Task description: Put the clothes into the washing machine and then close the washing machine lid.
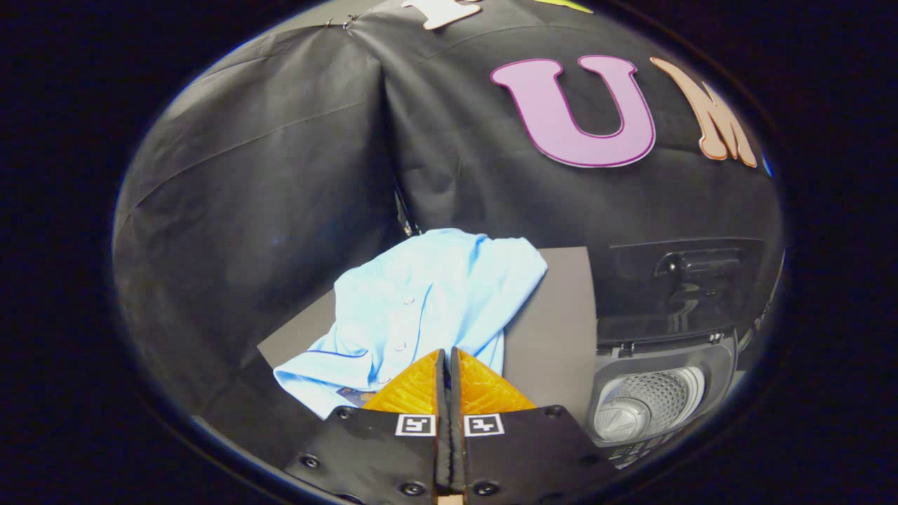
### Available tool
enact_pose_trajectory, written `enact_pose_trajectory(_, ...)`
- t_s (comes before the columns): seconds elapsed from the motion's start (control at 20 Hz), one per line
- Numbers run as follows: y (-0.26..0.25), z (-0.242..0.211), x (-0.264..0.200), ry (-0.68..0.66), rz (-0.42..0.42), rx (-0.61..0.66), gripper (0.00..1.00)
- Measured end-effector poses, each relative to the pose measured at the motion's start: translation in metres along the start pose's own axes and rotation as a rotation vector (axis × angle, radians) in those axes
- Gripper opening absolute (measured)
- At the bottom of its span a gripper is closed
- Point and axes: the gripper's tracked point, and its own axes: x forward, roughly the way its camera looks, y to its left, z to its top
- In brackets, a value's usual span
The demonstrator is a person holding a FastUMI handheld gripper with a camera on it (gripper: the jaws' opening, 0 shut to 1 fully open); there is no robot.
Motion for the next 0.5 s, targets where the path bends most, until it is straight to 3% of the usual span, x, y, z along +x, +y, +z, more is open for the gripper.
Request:
enact_pose_trajectory(0.35, -0.053, 0.022, -0.028, -0.053, -0.130, -0.027, 0.01)
enact_pose_trajectory(0.5, -0.099, 0.028, -0.044, -0.076, -0.222, -0.056, 0.01)
